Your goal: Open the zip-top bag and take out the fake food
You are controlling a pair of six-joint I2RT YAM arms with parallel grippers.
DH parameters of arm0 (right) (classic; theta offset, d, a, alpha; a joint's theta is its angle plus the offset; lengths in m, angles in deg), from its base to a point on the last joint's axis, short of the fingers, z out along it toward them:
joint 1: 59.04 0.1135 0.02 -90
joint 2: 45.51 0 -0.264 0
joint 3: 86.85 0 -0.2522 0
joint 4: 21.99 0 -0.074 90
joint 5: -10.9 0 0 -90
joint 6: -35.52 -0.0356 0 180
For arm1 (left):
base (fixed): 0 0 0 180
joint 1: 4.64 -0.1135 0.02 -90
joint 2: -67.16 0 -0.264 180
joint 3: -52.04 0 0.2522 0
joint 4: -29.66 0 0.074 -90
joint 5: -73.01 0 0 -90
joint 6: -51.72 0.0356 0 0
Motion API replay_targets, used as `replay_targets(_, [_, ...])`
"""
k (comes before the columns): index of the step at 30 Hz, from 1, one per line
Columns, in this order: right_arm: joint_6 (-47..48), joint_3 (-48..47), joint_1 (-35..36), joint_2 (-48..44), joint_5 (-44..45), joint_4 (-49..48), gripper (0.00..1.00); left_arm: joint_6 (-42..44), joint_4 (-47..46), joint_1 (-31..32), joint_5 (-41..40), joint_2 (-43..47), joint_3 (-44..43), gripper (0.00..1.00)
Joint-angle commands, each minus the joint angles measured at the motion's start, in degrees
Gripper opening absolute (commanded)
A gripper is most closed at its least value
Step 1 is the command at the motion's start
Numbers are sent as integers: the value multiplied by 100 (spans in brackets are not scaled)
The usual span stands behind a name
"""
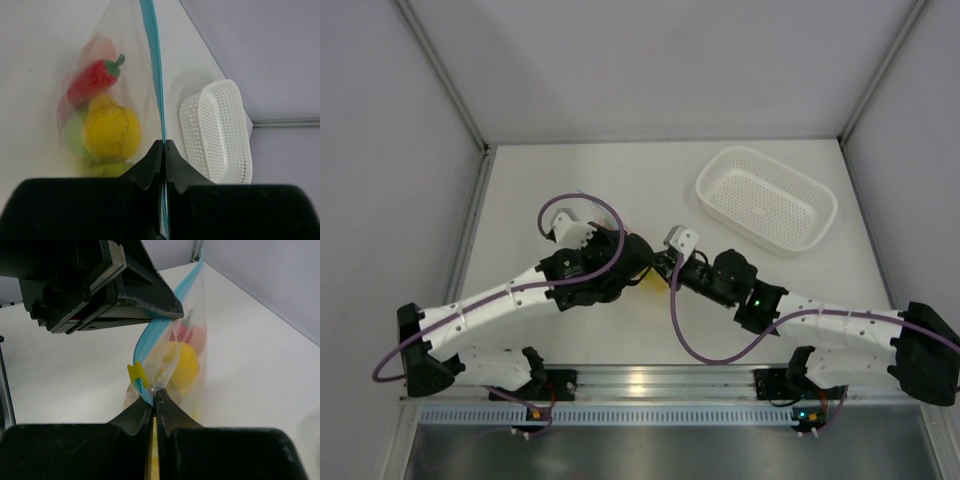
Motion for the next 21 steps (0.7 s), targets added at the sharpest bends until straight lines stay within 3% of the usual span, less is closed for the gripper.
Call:
replay_targets(1, [103, -279, 92, -221, 6, -96, 0, 367, -105, 8, -60, -67, -263, 7])
replay_targets(3, [103, -227, 93, -327, 77, 80, 0, 657, -114, 8, -166, -119, -342, 26])
replay_targets(4, [103, -209, 101, -440, 164, 115, 0, 1041, -114, -18, -175, -163, -508, 43])
replay_targets(6, [95, -148, 101, -546, 270, 221, 0, 1325, -114, -36, -210, -269, -606, 61])
replay_targets(7, [95, -130, 93, -660, 366, 265, 0, 1491, -114, -62, -193, -278, -633, 76])
replay_targets(9, [86, -121, 93, -757, 446, 405, 0, 1746, -132, -97, -210, -304, -712, 85])
replay_targets(11, [112, -112, 92, -924, 595, 625, 0, 2762, -463, -176, -184, -287, -730, 95])
replay_targets(12, [121, -69, 84, -994, 787, 678, 0, 3211, -1040, -211, -53, -252, -695, 99])
replay_targets(13, [138, -34, 84, -1160, 867, 791, 0, 4251, -1359, -316, 140, -234, -668, 99])
replay_targets(15, [156, 11, 84, -1328, 1008, 958, 0, 4883, -1852, -553, 631, -234, -668, 99])
replay_targets(18, [235, 46, 75, -1688, 1027, 1372, 0, 6043, -2624, -1264, 2176, -190, -546, 99])
replay_targets(19, [270, 55, 75, -1872, 1035, 1460, 0, 6715, -2906, -1588, 3059, -164, -467, 99])
replay_targets(21, [305, 11, 75, -2101, 1053, 1802, 0, 7291, -3285, -1854, 3873, -120, -317, 99])
